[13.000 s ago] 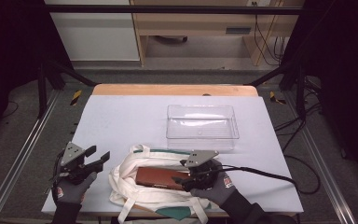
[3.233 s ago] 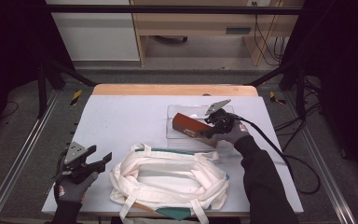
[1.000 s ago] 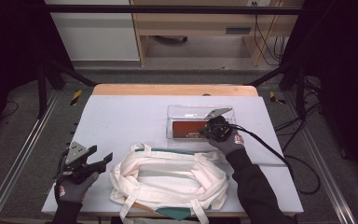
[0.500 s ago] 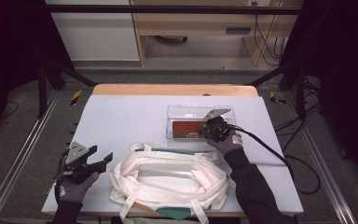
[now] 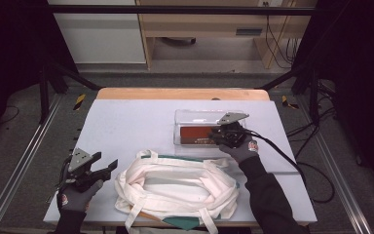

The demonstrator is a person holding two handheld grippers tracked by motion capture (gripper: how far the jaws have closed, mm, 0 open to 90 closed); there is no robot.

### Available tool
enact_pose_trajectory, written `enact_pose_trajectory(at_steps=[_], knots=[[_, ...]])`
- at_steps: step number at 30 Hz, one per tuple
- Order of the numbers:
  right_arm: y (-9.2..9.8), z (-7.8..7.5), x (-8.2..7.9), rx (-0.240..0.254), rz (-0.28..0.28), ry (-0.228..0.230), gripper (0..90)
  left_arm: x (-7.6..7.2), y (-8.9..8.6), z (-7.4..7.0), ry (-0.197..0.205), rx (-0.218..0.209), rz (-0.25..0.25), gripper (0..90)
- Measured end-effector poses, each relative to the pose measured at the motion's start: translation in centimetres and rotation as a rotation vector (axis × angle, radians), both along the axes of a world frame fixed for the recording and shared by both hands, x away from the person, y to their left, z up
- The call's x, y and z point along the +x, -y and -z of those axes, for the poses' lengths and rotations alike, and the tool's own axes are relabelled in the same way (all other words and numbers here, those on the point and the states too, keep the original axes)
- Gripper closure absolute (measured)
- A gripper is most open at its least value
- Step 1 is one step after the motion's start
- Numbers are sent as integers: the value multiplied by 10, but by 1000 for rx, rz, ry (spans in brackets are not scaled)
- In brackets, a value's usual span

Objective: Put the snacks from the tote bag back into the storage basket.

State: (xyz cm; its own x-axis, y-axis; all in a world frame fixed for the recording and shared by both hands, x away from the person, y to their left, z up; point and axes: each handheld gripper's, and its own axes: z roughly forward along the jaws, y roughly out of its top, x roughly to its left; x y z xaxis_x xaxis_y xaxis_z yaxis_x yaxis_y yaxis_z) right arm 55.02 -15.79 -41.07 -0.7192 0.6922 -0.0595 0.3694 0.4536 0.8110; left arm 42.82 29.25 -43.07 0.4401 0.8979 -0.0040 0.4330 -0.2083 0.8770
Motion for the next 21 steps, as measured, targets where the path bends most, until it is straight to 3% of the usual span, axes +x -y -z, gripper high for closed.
enact_pose_trajectory(at_steps=[7,10,13,15,16,19,21], knots=[[21,-12,-17,76,95,74,480,0,0,0,3,-3,0,296],[33,-18,-23,48,138,82,385,-1,-1,0,3,-7,-1,293],[42,-25,-36,70,158,100,346,0,-2,1,5,-13,-6,283],[50,-25,-45,148,171,133,316,-1,-2,1,8,-15,-7,277],[55,-26,-49,160,183,125,304,-1,-2,1,13,-18,-8,276],[63,-28,-58,86,198,136,229,-1,-2,1,19,-18,-6,266],[67,-29,-67,84,195,142,207,-1,-3,1,21,-17,-5,260]])
